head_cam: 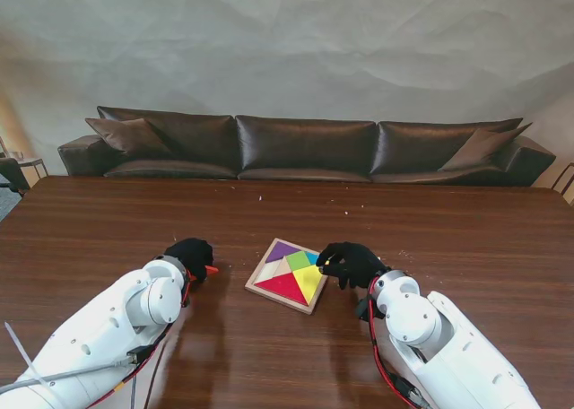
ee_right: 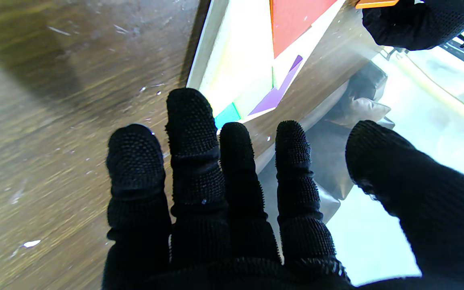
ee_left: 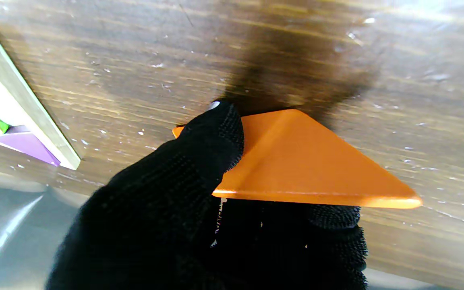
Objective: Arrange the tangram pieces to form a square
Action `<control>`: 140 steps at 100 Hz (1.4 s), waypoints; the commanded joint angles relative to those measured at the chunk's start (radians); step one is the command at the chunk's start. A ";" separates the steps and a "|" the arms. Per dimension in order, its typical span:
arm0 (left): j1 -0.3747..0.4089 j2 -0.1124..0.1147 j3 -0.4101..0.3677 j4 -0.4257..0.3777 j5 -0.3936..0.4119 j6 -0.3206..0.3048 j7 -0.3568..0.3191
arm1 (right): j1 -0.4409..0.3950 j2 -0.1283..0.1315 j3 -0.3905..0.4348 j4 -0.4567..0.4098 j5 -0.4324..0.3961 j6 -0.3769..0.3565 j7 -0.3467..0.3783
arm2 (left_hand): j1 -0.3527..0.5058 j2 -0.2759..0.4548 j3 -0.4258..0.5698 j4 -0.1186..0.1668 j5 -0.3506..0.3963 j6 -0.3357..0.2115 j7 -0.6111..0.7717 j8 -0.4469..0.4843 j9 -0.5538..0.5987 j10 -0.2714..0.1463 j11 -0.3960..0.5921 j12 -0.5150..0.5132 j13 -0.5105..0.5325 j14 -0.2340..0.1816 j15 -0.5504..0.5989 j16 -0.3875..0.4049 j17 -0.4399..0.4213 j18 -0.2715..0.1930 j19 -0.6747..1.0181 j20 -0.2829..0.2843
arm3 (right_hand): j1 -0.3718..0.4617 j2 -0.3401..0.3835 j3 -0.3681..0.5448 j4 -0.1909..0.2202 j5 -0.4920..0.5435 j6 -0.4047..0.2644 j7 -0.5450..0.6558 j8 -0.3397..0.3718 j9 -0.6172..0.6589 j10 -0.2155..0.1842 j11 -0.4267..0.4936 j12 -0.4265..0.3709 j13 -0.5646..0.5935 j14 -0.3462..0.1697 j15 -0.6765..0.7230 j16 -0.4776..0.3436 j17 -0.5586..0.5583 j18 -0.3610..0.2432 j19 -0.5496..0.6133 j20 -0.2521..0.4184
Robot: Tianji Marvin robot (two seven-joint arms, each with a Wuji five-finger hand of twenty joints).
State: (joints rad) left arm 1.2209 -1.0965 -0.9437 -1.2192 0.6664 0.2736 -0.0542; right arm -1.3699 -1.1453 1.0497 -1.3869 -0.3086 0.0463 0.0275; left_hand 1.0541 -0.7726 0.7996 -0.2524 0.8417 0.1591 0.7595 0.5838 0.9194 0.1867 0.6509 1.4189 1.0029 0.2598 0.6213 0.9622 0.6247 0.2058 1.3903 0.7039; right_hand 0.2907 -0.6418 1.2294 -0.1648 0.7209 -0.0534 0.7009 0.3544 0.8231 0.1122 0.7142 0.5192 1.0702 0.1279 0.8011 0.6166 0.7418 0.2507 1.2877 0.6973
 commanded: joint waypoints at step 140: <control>-0.090 -0.199 0.133 -0.026 -0.590 0.160 0.139 | 0.000 -0.004 0.004 0.013 0.004 -0.012 0.006 | 0.091 0.102 0.014 0.090 0.052 0.006 0.016 -0.015 -0.015 0.057 -0.035 0.014 -0.065 0.080 0.243 0.004 -0.048 -0.025 0.178 0.110 | 0.000 0.024 -0.025 0.016 0.013 0.003 0.001 -0.016 -0.023 0.022 -0.004 -0.016 -0.007 0.008 0.017 0.002 -0.197 -0.018 0.049 0.020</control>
State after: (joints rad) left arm 1.1366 -1.2734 -0.8159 -1.2567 0.0834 0.4280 0.0893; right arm -1.3665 -1.1458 1.0531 -1.3761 -0.3065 0.0370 0.0228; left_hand 1.0755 -0.7513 0.7831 -0.2321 0.8418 0.2013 0.7196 0.5590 0.9072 0.2386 0.6127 1.4197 0.9334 0.2972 0.7951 0.9555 0.5628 0.2273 1.4790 0.7885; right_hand 0.2907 -0.6418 1.2271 -0.1648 0.7209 -0.0529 0.7009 0.3544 0.8231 0.1126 0.7142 0.5191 1.0702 0.1282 0.8011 0.6167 0.7417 0.2507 1.2878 0.6972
